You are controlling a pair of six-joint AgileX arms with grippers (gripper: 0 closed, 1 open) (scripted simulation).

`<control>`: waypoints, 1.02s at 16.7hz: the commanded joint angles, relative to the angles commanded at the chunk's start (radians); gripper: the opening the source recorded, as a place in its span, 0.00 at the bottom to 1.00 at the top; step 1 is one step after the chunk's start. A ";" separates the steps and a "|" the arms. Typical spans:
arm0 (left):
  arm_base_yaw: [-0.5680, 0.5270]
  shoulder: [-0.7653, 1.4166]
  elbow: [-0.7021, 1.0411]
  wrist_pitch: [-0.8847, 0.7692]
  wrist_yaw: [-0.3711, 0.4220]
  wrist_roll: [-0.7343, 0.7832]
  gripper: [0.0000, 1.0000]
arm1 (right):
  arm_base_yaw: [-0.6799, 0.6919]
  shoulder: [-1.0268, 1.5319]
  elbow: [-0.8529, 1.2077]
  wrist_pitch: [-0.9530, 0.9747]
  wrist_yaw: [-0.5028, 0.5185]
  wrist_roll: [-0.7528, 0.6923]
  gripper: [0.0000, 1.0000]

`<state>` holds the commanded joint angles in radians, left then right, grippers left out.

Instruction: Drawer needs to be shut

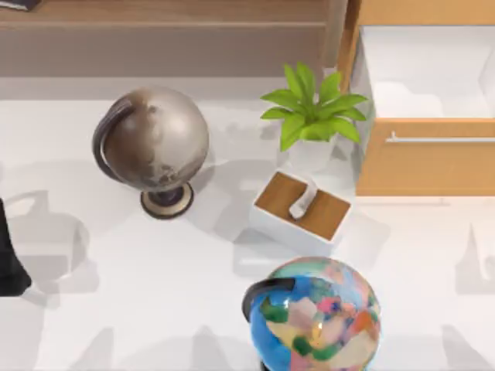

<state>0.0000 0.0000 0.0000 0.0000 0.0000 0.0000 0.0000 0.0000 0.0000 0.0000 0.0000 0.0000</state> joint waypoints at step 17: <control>0.000 0.000 0.000 0.000 0.000 0.000 1.00 | -0.539 0.879 0.443 0.455 -0.528 0.011 1.00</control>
<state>0.0000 0.0000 0.0000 0.0000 0.0000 0.0000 -0.5391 0.8790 0.4429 0.4554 -0.5276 0.0112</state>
